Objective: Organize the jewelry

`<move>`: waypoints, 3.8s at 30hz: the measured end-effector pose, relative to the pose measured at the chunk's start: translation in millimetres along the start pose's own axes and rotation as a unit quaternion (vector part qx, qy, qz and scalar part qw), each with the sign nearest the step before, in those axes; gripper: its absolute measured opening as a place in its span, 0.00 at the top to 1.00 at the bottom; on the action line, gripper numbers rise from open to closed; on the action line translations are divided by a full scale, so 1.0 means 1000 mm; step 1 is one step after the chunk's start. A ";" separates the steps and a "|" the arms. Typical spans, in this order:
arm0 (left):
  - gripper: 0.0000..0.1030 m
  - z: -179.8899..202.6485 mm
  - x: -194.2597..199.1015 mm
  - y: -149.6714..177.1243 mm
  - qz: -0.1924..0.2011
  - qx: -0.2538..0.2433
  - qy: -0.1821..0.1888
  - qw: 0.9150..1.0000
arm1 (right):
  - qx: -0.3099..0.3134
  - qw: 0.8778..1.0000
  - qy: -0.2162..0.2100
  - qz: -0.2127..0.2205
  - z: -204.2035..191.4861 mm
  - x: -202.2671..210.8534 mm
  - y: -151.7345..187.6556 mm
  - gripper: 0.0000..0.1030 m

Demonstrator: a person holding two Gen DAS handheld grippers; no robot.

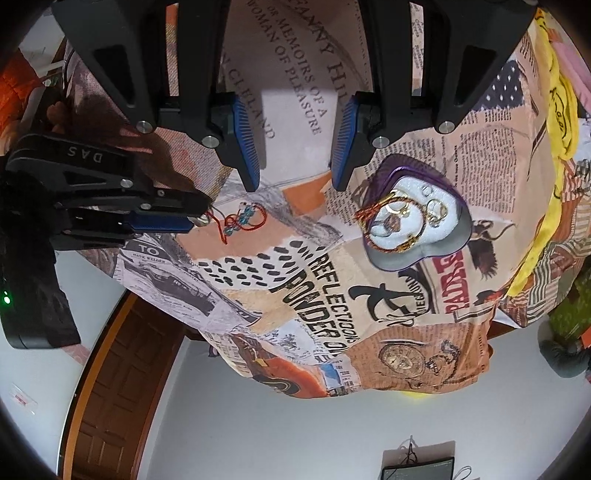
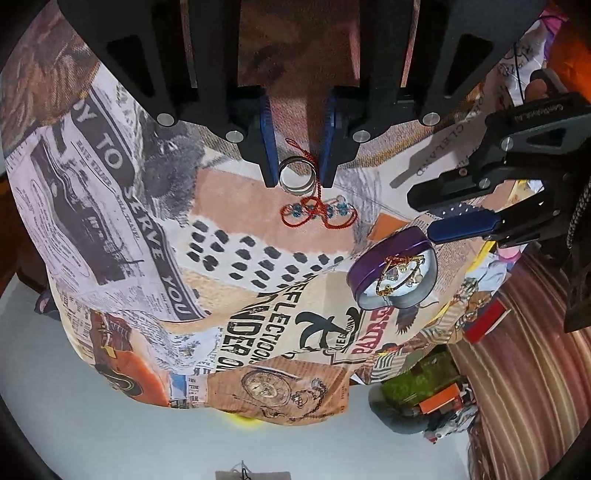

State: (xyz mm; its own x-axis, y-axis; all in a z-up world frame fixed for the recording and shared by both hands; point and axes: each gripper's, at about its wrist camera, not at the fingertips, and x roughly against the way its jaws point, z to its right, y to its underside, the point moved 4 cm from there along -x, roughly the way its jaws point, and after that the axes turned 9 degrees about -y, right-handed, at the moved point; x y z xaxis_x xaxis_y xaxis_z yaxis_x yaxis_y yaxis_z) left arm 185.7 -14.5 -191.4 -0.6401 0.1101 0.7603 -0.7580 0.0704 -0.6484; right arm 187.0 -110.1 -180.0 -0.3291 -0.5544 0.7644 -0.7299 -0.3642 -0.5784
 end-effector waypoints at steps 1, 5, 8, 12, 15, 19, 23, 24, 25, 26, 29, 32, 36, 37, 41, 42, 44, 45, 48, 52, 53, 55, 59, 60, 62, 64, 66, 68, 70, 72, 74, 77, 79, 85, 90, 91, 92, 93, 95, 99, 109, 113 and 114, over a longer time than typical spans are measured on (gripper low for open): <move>0.61 0.002 -0.002 -0.002 -0.001 -0.003 0.004 1.000 | -0.003 1.000 0.001 0.002 0.002 0.003 0.001 0.80; 0.61 0.012 -0.010 -0.010 -0.007 -0.008 0.021 1.000 | -0.012 1.000 0.004 0.004 0.011 0.009 0.005 0.80; 0.61 0.021 -0.021 -0.016 -0.014 -0.018 0.028 0.999 | -0.015 1.000 0.010 0.005 0.016 0.012 0.007 0.80; 0.61 0.032 -0.033 -0.019 -0.023 -0.033 0.028 0.999 | -0.020 1.000 0.009 0.008 0.021 0.016 0.010 0.80; 0.62 0.039 -0.040 -0.020 -0.022 -0.046 0.024 0.998 | -0.021 1.000 0.008 0.010 0.022 0.017 0.011 0.80; 0.72 0.045 -0.044 -0.021 -0.027 -0.056 0.037 0.997 | -0.022 1.000 0.006 0.012 0.022 0.018 0.013 0.80; 0.89 0.044 -0.049 -0.022 -0.033 -0.049 0.040 0.997 | -0.024 1.000 0.005 0.014 0.023 0.020 0.016 0.80; 0.93 0.042 -0.050 -0.022 -0.034 -0.043 0.040 0.998 | -0.024 1.000 0.005 0.014 0.024 0.020 0.017 0.80; 0.93 0.041 -0.050 -0.022 -0.034 -0.039 0.042 0.998 | -0.025 1.000 0.006 0.014 0.024 0.021 0.017 0.80; 0.93 0.039 -0.050 -0.022 -0.034 -0.033 0.045 0.998 | -0.026 1.000 0.007 0.015 0.024 0.022 0.018 0.80; 0.93 0.040 -0.048 -0.022 -0.031 -0.031 0.038 0.998 | -0.029 0.999 0.010 0.015 0.026 0.024 0.019 0.80; 0.93 0.041 -0.045 -0.022 -0.025 -0.031 0.024 0.999 | -0.030 0.999 0.013 0.015 0.029 0.027 0.020 0.80; 0.93 0.036 -0.041 -0.022 -0.020 -0.017 0.015 1.000 | -0.032 0.999 0.017 0.014 0.031 0.030 0.023 0.80; 0.93 0.033 -0.039 -0.023 -0.015 -0.016 0.000 1.000 | -0.032 0.999 0.020 0.015 0.031 0.031 0.024 0.80; 0.93 0.021 -0.028 -0.028 -0.006 0.005 0.010 1.000 | -0.038 0.999 0.022 0.017 0.035 0.036 0.027 0.80; 0.93 0.020 -0.026 -0.030 -0.003 0.006 0.011 1.000 | -0.039 0.999 0.023 0.017 0.036 0.037 0.027 0.80; 0.93 0.018 -0.019 -0.032 0.004 0.006 0.011 1.000 | -0.041 0.999 0.023 0.017 0.037 0.038 0.027 0.80; 0.93 0.017 -0.015 -0.032 0.007 0.007 0.011 1.000 | -0.040 0.999 0.022 0.017 0.037 0.038 0.026 0.80; 0.93 0.016 -0.008 -0.033 0.014 0.009 0.014 1.000 | -0.032 0.999 0.023 0.024 0.033 0.039 0.023 0.80; 0.93 0.017 -0.003 -0.032 0.018 0.011 0.021 1.000 | -0.030 0.999 0.019 0.008 0.028 0.030 0.020 0.80; 0.93 0.017 -0.002 -0.032 0.019 0.010 0.021 1.000 | -0.028 0.999 0.024 0.006 0.027 0.028 0.020 0.80; 0.93 0.017 0.000 -0.031 0.021 0.010 0.021 1.000 | -0.028 0.999 0.032 0.003 0.028 0.022 0.019 0.80; 0.93 0.016 0.004 -0.031 0.027 0.010 0.016 0.999 | -0.035 0.999 0.037 0.009 0.033 0.020 0.017 0.80; 0.93 0.015 0.005 -0.031 0.028 0.010 0.015 0.999 | -0.037 0.999 0.037 0.012 0.034 0.019 0.016 0.80; 0.93 0.014 0.008 -0.032 0.032 0.011 0.013 0.999 | -0.036 0.999 0.038 0.012 0.034 0.017 0.016 0.81; 0.93 0.012 0.010 -0.032 0.036 0.013 0.011 0.999 | -0.035 0.998 0.040 0.015 0.034 0.017 0.015 0.81; 0.93 0.009 0.015 -0.033 0.041 0.016 0.011 0.999 | -0.033 0.998 0.041 0.017 0.033 0.018 0.015 0.81; 0.93 0.006 0.021 -0.036 0.050 0.018 0.009 0.999 | -0.035 0.998 0.037 0.021 0.032 0.020 0.013 0.81; 0.93 0.003 0.026 -0.038 0.057 0.021 0.007 0.998 | -0.034 0.998 0.035 0.027 0.029 0.023 0.011 0.81; 0.93 -0.001 0.032 -0.041 0.066 0.025 0.004 0.998 | -0.030 0.998 0.033 0.034 0.025 0.028 0.008 0.81; 0.93 -0.006 0.038 -0.044 0.074 0.028 0.001 0.997 | -0.027 0.998 0.029 0.042 0.020 0.032 0.003 0.81; 0.93 -0.014 0.048 -0.048 0.090 0.033 -0.010 0.995 | -0.017 0.998 0.026 0.055 0.011 0.037 -0.006 0.81; 0.93 -0.020 0.055 -0.050 0.098 0.035 -0.016 0.994 | -0.011 0.998 0.022 0.063 0.004 0.040 -0.012 0.81; 0.93 -0.038 0.070 -0.055 0.118 0.047 -0.035 0.991 | 0.006 0.996 0.006 0.087 -0.017 0.045 -0.031 0.81; 0.93 -0.054 0.075 -0.055 0.125 0.052 -0.052 0.989 | 0.016 0.994 -0.007 0.104 -0.032 0.045 -0.047 0.81; 0.93 -0.057 0.076 -0.055 0.126 0.054 -0.055 0.989 | 0.017 0.994 -0.009 0.107 -0.034 0.044 -0.049 0.81; 0.93 -0.060 0.076 -0.055 0.126 0.056 -0.057 0.989 | 0.019 0.994 -0.013 0.109 -0.038 0.044 -0.052 0.81; 0.93 -0.064 0.077 -0.055 0.127 0.057 -0.059 0.988 | 0.021 0.994 -0.015 0.110 -0.040 0.043 -0.054 0.81; 0.93 -0.071 0.077 -0.054 0.129 0.061 -0.065 0.988 | 0.025 0.993 -0.021 0.112 -0.045 0.040 -0.060 0.81; 0.93 -0.085 0.077 -0.053 0.130 0.071 -0.073 0.986 | 0.040 0.993 -0.030 0.110 -0.057 0.030 -0.071 0.81; 0.93 -0.110 0.053 -0.047 0.110 0.094 -0.077 0.986 | 0.078 0.993 -0.047 0.072 -0.079 -0.012 -0.090 0.81; 0.93 -0.113 0.039 -0.045 0.098 0.095 -0.077 0.988 | 0.086 0.994 -0.039 0.055 -0.079 -0.028 -0.093 0.81; 0.93 -0.114 0.035 -0.044 0.095 0.095 -0.076 0.988 | 0.086 0.994 -0.038 0.050 -0.079 -0.033 -0.094 0.81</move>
State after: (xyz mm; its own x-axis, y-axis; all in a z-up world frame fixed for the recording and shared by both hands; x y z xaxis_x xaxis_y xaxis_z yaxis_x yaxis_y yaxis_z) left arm 211.2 99.0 -140.5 -0.7731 -0.0469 0.6326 -0.6235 -0.1270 -0.7714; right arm 218.8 1.5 -128.5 -0.3431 -0.6467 0.6812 -0.5802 -0.4244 -0.6952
